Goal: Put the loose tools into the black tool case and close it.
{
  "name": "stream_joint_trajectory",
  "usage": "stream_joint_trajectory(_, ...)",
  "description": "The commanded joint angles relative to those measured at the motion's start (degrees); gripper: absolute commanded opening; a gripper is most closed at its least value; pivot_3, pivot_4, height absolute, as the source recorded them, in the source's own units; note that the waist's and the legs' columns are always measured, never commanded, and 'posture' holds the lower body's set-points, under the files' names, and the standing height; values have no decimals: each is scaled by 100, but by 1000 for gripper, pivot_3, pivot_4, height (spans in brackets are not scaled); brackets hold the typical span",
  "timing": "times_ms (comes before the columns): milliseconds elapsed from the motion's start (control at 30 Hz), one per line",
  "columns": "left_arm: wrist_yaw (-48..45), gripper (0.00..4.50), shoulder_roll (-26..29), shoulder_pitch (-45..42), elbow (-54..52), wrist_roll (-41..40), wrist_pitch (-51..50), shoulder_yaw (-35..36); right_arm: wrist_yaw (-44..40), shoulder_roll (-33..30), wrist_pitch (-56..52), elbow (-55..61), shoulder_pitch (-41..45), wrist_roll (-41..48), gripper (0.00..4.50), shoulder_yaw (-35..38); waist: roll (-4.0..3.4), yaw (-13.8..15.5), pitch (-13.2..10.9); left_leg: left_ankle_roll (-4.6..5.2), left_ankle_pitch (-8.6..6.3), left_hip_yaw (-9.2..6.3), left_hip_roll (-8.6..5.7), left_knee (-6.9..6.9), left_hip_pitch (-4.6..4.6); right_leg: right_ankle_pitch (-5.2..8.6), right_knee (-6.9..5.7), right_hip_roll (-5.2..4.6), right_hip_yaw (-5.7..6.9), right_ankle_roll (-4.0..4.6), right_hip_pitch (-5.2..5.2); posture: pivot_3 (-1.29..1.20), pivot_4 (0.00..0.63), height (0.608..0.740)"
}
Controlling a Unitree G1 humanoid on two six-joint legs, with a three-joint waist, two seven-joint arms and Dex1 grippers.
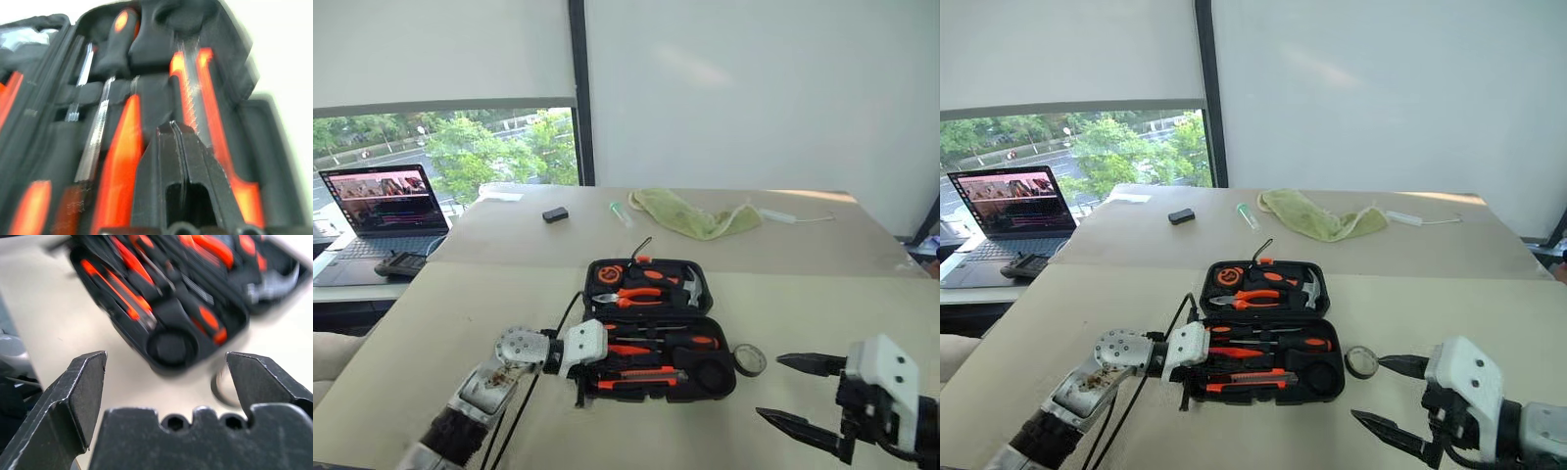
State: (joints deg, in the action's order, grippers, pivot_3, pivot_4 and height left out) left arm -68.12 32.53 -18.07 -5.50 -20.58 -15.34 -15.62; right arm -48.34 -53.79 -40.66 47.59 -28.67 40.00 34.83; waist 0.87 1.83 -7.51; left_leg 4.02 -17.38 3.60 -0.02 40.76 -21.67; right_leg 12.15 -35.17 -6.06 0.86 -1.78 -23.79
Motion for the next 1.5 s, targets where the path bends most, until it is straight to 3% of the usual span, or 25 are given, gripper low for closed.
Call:
stream_joint_trajectory(33, -323, 755, 509, -372, -705, -1037, -1031, 735, 280, -347, -393, -270, 319, -293, 4500, -286, 17, -27, -11, -6, 5, 0, -2, 4, -28, -12, -13, 24, 1, -14, -30, 0, 150, 740)
stream_joint_trajectory(367, -3, 4299, 1384, -305, -2229, -2337, -2475, 1612, 162, -1005, -434, -1780, 2250, -1096, 4500, -2320, 42, -116, -45, 0, 1, 0, -7, 8, -55, -22, 16, 63, -8, -34, -41, 0, 150, 740)
stream_joint_trajectory(400, 39, 4444, 1449, -254, -2355, -2419, -2561, 1667, 124, -1010, -367, -1911, 2436, -1209, 4500, -2525, 44, -121, -50, -1, 2, 0, -7, 7, -54, -22, 15, 65, -7, -34, -40, 0, 150, 740)
stream_joint_trajectory(500, 321, 4444, 1553, -7, -2773, -2647, -2751, 1875, -14, -921, -391, -2322, 3090, -1456, 4500, -3190, 42, -122, -54, -3, 3, 1, -7, 7, -54, -23, 14, 65, -9, -34, -43, 0, 150, 740)
stream_joint_trajectory(600, 557, 4500, 1601, 285, -3076, -2681, -2781, 2011, -180, -815, -54, -2696, 3520, -1861, 3769, -3756, 42, -121, -55, -5, 4, 1, -6, 7, -53, -23, 14, 66, -9, -34, -43, 0, 150, 740)
stream_joint_trajectory(800, 811, 4500, 1644, 605, -3290, -2669, -2695, 2100, -496, -614, 369, -3142, 4022, -2378, 1704, -4403, 42, -106, -58, -11, 7, 1, -7, 8, -52, -26, 12, 67, -6, -32, -40, 0, 150, 740)
stream_joint_trajectory(967, 1061, 4500, 1632, 895, -3620, -2666, -2637, 2103, -738, -686, 499, -3085, 4038, -2447, 102, -4331, 40, -109, -59, -14, 9, 2, -7, 8, -54, -26, 12, 66, -7, -31, -41, 0, 150, 740)
stream_joint_trajectory(1067, 1240, 4500, 1602, 1104, -3853, -2644, -2589, 2123, -824, -803, 531, -2855, 3872, -2369, 102, -4059, 39, -103, -60, -15, 9, 1, -6, 7, -52, -26, 12, 65, -7, -31, -41, 0, 150, 740)
stream_joint_trajectory(1167, 1523, 4500, 1483, 1518, -4053, -2508, -2391, 2323, -1130, -923, 122, -2207, 3867, -1661, 102, -3371, 25, -108, -67, -15, 9, 2, -7, 6, -54, -26, 12, 62, -9, -31, -44, 0, 150, 740)
stream_joint_trajectory(1267, 1071, 4500, 1498, 1782, -3942, -2317, -1838, 2371, -1387, -1052, -566, -1531, 4249, -887, 102, -3194, 12, -137, -76, -15, 8, 1, -3, 4, -48, -30, 11, 59, -14, -26, -43, 0, 150, 740)
stream_joint_trajectory(1367, 801, 4500, 1606, 1677, -3409, -2377, -1803, 2416, -1413, -1055, -1027, -1282, 4722, -769, 102, -3732, 13, -117, -76, -24, 12, -4, 7, -3, -39, -32, 11, 68, -2, -7, -39, 0, 150, 740)
stream_joint_trajectory(1500, 620, 4500, 1644, 1555, -3162, -2288, -1651, 2365, -1345, -876, -1050, -1559, 5168, -1361, 102, -4790, 16, -84, -78, -29, 17, -6, 5, 2, -41, -12, 10, 71, 3, 35, -39, 0, 150, 740)
